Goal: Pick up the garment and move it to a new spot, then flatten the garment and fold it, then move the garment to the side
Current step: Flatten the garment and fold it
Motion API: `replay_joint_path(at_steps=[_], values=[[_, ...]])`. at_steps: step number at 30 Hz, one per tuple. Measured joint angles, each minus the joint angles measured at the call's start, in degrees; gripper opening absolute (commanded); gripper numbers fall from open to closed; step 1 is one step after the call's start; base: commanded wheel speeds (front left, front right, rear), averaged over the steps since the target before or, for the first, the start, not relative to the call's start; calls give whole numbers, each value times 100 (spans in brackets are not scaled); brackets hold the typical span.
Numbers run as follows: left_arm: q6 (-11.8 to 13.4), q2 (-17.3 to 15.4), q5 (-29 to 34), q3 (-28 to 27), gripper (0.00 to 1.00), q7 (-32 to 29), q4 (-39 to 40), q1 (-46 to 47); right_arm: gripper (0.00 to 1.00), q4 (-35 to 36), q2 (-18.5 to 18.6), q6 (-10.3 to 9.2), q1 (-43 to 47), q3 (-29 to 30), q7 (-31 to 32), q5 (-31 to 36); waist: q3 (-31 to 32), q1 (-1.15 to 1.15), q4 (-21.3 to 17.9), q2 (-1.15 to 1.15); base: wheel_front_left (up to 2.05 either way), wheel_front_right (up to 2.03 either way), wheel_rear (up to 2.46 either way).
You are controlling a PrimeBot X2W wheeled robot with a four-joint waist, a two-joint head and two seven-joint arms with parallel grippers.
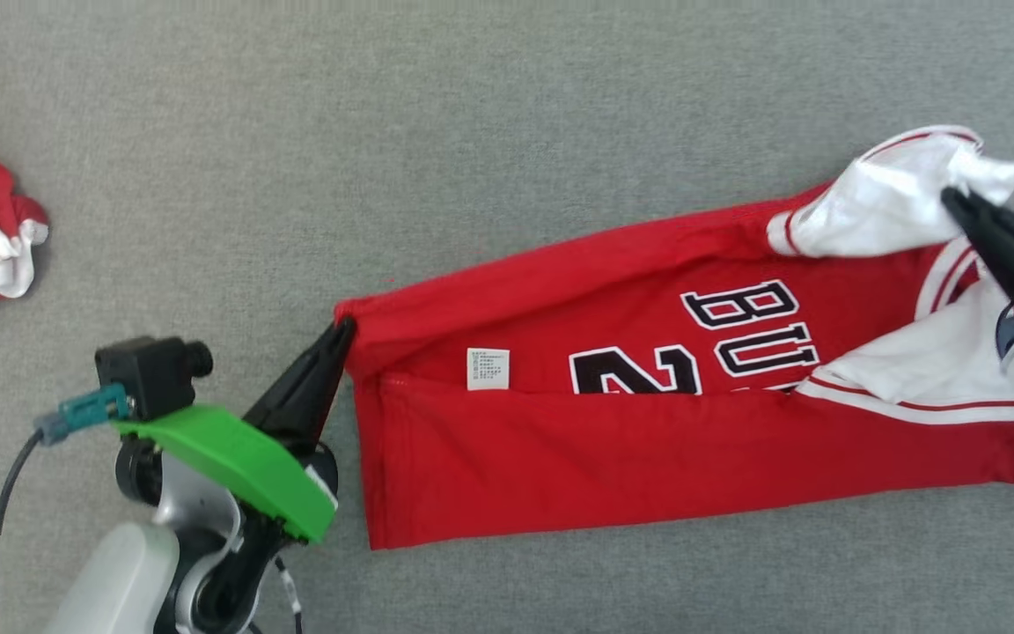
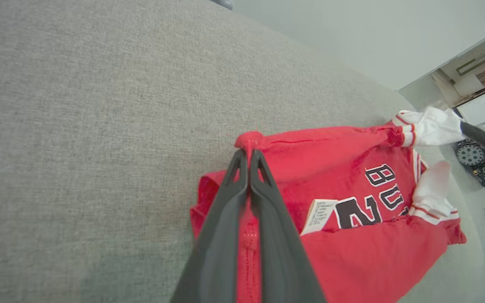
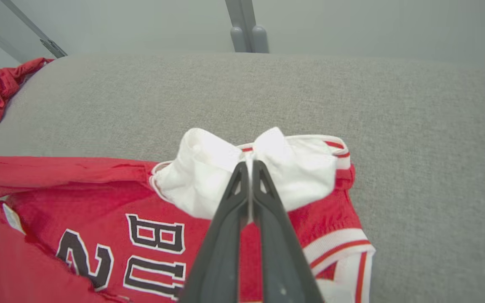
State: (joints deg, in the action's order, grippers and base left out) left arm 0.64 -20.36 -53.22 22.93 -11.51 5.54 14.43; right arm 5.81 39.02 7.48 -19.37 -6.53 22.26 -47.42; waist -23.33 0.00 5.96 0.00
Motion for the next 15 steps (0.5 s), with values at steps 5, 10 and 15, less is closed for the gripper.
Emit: replay_joint_path(at_steps=[5, 10, 15], values=[[190, -75, -131, -167, 0, 194, 391, -736, 0, 218, -495, 0, 805, 44, -172, 15, 289, 0, -332, 0, 0, 0, 0], [259, -88, -169, -199, 0, 302, 586, -1124, 0, 153, -754, 0, 1096, 64, -299, 137, 537, 0, -570, 0, 0, 0, 0], [266, -133, -222, -153, 0, 247, 762, -1263, 0, 114, -809, 0, 1204, 197, -361, 178, 749, 0, -679, 0, 0, 0, 0]])
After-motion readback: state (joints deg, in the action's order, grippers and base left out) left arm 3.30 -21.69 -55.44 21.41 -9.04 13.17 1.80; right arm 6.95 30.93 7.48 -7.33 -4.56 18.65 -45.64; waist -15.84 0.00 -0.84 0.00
